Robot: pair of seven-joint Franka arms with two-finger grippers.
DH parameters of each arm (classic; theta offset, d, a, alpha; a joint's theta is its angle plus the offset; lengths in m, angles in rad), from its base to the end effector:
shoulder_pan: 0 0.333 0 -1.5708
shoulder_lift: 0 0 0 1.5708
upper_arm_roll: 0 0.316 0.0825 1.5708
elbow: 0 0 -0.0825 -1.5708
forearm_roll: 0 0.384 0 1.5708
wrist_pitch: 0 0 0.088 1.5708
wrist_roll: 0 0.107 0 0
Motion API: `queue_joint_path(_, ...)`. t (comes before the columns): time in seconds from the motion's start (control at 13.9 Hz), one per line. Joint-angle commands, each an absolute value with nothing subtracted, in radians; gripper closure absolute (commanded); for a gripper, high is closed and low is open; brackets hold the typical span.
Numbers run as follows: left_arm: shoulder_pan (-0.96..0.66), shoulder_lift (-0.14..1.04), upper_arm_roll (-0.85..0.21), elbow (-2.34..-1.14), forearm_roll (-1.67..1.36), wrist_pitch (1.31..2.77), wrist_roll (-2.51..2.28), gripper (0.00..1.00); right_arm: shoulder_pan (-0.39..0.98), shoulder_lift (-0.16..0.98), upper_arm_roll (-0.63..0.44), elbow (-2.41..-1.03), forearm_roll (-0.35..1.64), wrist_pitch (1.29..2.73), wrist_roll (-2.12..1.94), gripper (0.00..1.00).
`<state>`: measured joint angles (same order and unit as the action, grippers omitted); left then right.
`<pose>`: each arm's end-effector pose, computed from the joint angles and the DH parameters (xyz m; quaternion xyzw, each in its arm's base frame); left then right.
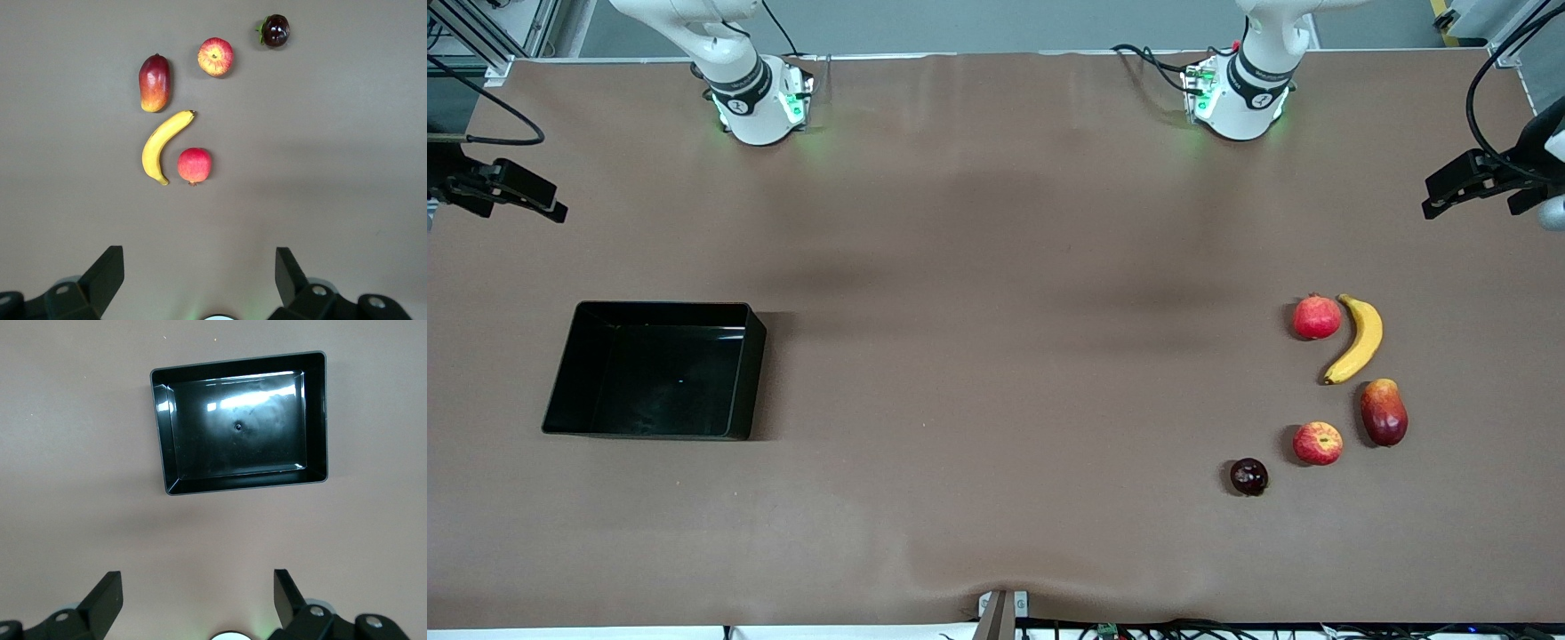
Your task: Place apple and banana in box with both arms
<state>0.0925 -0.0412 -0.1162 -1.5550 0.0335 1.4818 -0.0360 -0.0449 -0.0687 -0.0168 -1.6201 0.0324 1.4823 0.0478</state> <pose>0.5326 -0.0102 0.6465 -0.9997 -0.0075 0.0156 0.0196 0.5226 -0.0289 0.6311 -0.9978 0.0538 0.0344 0.0170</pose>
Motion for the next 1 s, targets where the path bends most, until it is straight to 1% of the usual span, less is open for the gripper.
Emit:
queue_joint_path(0.0, 0.109, -0.046, -0.115, -1.54, 0.044, 1.47, -0.012, 0.0, -0.038, -0.072, -0.018, -1.618, 0.032, 1.485, 0.046, 0.0)
queue_joint_path(0.36, 0.109, -0.037, -0.115, -1.539, 0.043, 1.47, -0.018, 0.0, -0.038, -0.072, -0.018, -1.618, 0.032, 1.486, 0.046, 0.0)
queue_joint_path(0.5, 0.109, -0.026, -0.115, -1.513, 0.044, 1.47, -0.018, 0.0, -0.037, -0.071, -0.018, -1.618, 0.032, 1.485, 0.046, 0.0)
queue_joint_path(0.93, 0.109, -0.005, -0.115, -1.517, 0.044, 1.448, -0.014, 0.0, -0.037, -0.071, -0.018, -1.618, 0.032, 1.486, 0.046, 0.0)
